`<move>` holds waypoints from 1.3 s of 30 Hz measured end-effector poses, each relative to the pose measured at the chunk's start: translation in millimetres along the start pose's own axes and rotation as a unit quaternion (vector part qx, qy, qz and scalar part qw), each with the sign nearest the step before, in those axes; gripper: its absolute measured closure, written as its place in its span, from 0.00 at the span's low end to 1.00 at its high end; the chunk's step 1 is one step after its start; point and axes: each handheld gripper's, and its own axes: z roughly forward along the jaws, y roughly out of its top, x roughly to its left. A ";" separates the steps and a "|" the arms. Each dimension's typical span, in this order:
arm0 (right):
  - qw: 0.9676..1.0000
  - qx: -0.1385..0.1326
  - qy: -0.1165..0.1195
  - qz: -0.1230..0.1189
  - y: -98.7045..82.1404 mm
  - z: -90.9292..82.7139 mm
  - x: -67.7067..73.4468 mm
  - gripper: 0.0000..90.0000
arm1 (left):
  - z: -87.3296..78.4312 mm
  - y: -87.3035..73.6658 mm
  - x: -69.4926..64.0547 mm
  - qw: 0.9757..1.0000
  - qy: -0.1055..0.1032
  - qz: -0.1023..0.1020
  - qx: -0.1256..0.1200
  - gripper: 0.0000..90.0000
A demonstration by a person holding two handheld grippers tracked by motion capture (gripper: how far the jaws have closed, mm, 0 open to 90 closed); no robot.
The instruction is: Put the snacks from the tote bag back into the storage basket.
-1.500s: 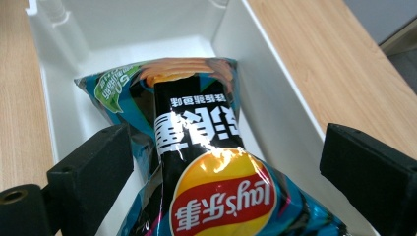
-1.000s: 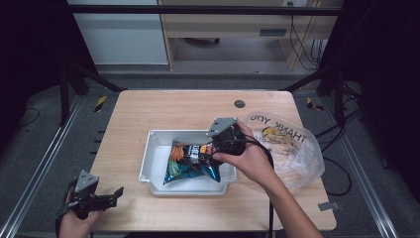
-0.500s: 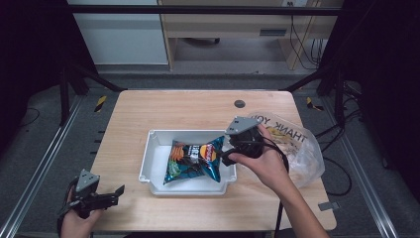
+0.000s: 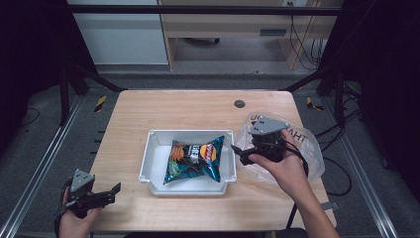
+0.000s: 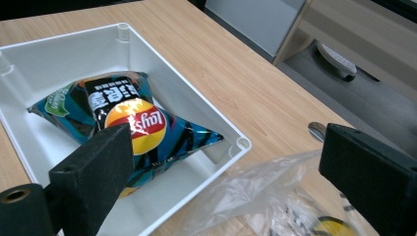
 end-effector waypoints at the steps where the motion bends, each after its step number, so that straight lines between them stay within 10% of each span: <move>1: 1.000 0.000 -0.001 0.002 -0.9 -1.2 -1.0 0.08 | 0.0 -0.2 0.5 1.000 0.001 -0.003 -0.001 0.02; 39: 0.994 -0.010 -0.079 0.070 -71.8 -31.7 -3.3 0.07 | -4.5 -2.0 2.2 1.000 0.005 -0.009 0.001 0.02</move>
